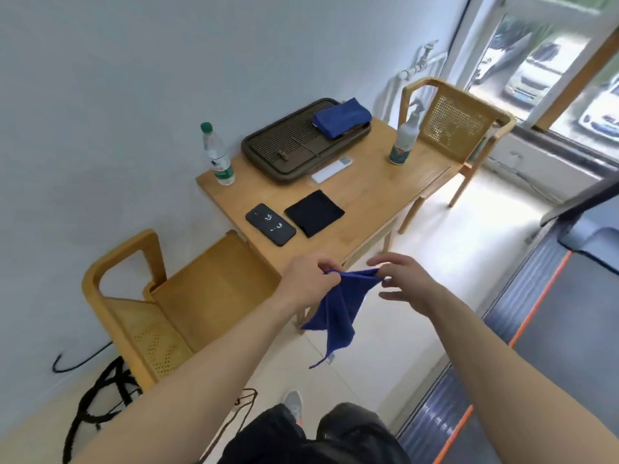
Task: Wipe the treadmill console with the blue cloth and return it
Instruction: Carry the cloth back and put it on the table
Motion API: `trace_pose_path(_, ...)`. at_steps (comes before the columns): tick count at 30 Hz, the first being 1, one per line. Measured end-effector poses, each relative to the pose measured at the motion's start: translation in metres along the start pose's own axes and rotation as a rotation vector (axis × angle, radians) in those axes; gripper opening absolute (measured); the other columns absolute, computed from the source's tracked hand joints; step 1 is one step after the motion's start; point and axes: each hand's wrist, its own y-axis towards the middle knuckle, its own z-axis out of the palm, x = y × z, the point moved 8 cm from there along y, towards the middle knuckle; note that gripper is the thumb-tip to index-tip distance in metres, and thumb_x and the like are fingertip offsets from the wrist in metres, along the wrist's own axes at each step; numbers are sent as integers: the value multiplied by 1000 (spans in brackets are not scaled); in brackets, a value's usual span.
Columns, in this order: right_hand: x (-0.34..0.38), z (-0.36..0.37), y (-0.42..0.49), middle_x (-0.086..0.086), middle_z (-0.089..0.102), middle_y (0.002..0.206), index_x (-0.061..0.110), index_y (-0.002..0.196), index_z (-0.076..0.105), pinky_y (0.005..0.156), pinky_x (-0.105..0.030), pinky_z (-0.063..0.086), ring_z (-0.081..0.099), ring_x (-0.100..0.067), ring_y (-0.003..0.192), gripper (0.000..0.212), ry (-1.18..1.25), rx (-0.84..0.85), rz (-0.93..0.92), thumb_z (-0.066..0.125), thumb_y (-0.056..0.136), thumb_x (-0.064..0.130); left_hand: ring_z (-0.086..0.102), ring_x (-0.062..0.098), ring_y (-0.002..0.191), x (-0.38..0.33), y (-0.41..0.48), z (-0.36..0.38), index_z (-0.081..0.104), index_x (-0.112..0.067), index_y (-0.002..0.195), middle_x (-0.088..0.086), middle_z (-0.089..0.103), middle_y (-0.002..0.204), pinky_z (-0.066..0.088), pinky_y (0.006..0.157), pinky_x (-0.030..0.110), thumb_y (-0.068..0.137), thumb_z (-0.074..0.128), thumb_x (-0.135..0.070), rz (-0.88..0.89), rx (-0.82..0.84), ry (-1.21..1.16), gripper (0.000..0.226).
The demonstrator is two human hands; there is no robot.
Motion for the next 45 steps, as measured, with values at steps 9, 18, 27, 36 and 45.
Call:
trace_pose_path(9, 146, -70, 120, -17, 60, 76, -2, 88, 70, 71, -30, 61, 57, -23, 70, 26, 35, 64, -180, 45, 88, -8, 66, 3, 80, -71, 167, -42, 78, -22, 99, -8, 75, 88, 53, 68, 21, 86, 63, -13, 122, -122, 5, 21)
trace_pose_path(18, 324, -74, 241, -10, 55, 69, 14, 60, 67, 61, -30, 51, 48, -17, 57, 37, 21, 230, -455, 45, 81, -7, 67, -3, 84, -132, 287, -137, 77, -23, 98, -12, 74, 91, 54, 77, 17, 89, 67, -7, 106, -535, -150, 21)
trace_pose_path(27, 263, -86, 341, -8, 55, 70, 6, 73, 67, 60, -31, 49, 49, -18, 55, 28, -205, 461, -277, 46, 86, -8, 70, 11, 79, -84, 319, -59, 74, -14, 98, 1, 73, 89, 54, 67, 15, 88, 71, -5, -230, -440, -225, 13)
trace_pose_path(36, 105, -107, 410, -8, 61, 67, 7, 76, 72, 62, -31, 51, 54, -16, 54, 27, -422, 520, 49, 52, 87, -8, 64, 5, 70, 31, 351, 88, 72, -25, 80, -6, 70, 76, 47, 68, 19, 84, 71, -3, -580, -174, -161, 22)
trace_pose_path(45, 163, -37, 491, -11, 68, 91, 8, 92, 71, 75, -31, 58, 64, -22, 72, 17, -171, 407, -32, 55, 95, 6, 61, 5, 85, 69, 423, 11, 68, -24, 92, -11, 65, 88, 45, 74, 16, 92, 64, -7, -525, -644, -222, 17)
